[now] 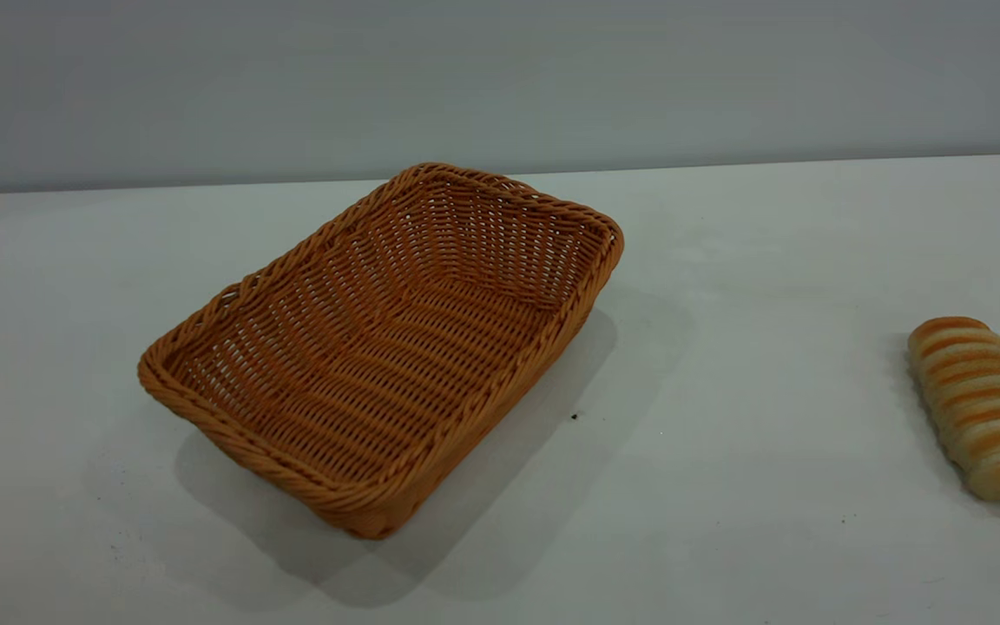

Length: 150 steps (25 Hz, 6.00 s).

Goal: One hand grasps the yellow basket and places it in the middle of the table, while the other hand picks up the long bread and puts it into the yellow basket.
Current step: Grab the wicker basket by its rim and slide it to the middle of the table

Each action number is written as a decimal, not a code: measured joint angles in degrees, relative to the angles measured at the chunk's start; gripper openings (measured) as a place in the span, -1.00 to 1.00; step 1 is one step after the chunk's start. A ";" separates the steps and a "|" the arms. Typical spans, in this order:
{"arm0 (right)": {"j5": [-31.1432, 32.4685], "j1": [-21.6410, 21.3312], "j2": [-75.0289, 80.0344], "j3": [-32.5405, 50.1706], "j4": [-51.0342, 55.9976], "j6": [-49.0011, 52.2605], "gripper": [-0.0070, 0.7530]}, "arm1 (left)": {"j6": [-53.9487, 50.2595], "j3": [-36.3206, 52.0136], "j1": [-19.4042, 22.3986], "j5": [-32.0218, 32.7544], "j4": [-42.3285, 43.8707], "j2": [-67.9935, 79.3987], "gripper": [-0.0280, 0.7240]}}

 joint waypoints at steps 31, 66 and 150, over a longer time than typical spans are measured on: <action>-7.47 3.30 19.16 -7.85 -9.60 0.00 -0.19 | -18.42 -0.05 0.00 -26.76 -2.67 34.59 0.63; -20.75 3.34 39.77 -9.79 -10.99 5.39 -0.19 | -18.06 -15.66 0.00 -42.75 -25.86 95.09 0.39; -22.69 3.36 39.77 -9.79 -10.39 5.23 -0.19 | 12.37 -41.67 -5.55 -39.41 -34.34 122.68 -0.26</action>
